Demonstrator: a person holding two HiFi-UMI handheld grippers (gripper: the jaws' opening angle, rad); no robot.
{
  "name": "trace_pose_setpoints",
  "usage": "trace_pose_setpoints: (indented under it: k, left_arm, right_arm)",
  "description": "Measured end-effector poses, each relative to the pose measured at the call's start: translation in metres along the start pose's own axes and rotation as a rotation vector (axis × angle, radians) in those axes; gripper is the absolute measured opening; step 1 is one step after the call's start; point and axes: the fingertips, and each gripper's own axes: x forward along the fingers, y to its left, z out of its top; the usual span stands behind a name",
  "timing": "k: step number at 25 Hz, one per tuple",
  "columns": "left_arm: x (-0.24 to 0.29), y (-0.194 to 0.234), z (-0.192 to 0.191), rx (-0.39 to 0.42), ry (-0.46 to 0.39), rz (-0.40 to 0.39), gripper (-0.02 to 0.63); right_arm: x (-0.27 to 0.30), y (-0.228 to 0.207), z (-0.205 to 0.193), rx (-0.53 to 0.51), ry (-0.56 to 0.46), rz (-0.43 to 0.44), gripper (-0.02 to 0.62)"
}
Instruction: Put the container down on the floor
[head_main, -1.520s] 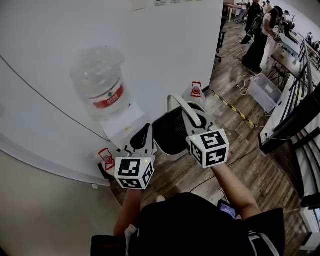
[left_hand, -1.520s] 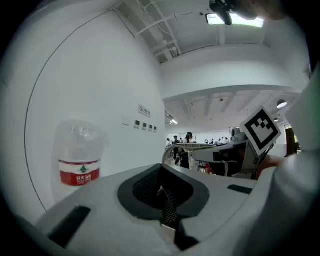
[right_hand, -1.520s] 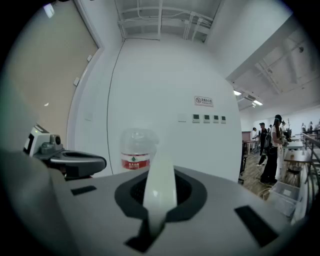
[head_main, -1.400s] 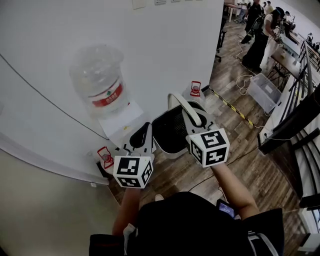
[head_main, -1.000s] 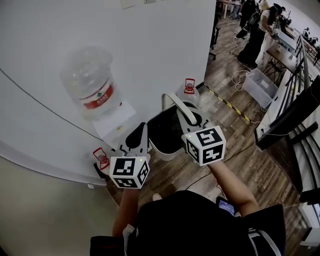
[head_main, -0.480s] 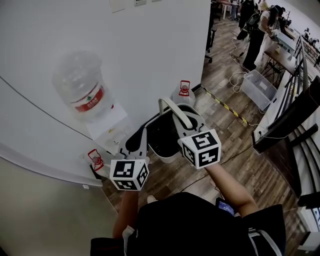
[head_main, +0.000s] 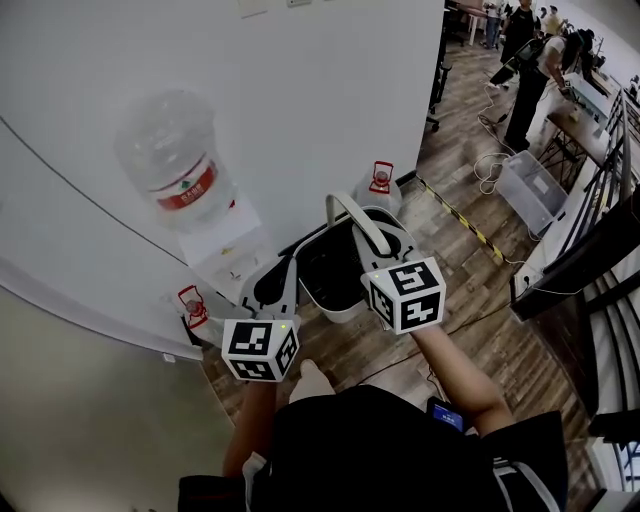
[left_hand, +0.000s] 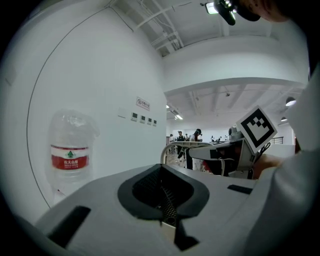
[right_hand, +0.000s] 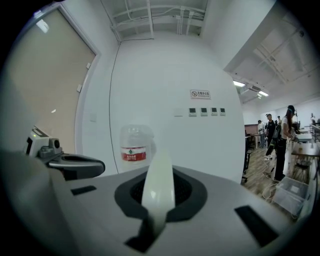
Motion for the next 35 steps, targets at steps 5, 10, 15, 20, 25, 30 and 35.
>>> trace_pose_setpoints:
  k: [5,10,15,20,25,30,35]
  left_arm:
    - [0.006,0.011,0.003,-0.009,-0.006,0.017,0.017]
    - [0.019,0.026,0.007,-0.001,-0.018,0.019,0.017]
    - [0.039,0.05,0.012,-0.017,-0.03,0.022,0.017]
    - [0.064,0.076,0.023,-0.016,-0.042,0.015,0.017]
    - [0.086,0.107,0.03,-0.02,-0.042,0.013,0.017]
    - [0.106,0.139,0.036,-0.033,-0.04,0.002,0.017]
    - [0.125,0.169,0.038,-0.049,-0.043,-0.02,0.017]
  right_arm:
    - [0.013,0.001,0.002,0.003,-0.001,0.018,0.029]
    - [0.035,0.001,0.002,-0.006,0.012,0.026,0.029]
    - [0.062,-0.001,0.011,-0.023,0.009,0.033,0.029]
    - [0.096,-0.008,0.025,-0.022,0.001,0.026,0.029]
    - [0.134,-0.013,0.036,-0.018,0.001,0.017,0.029]
    - [0.168,-0.013,0.044,-0.012,0.011,0.004,0.029]
    - [0.201,-0.014,0.049,-0.012,0.028,-0.017,0.029]
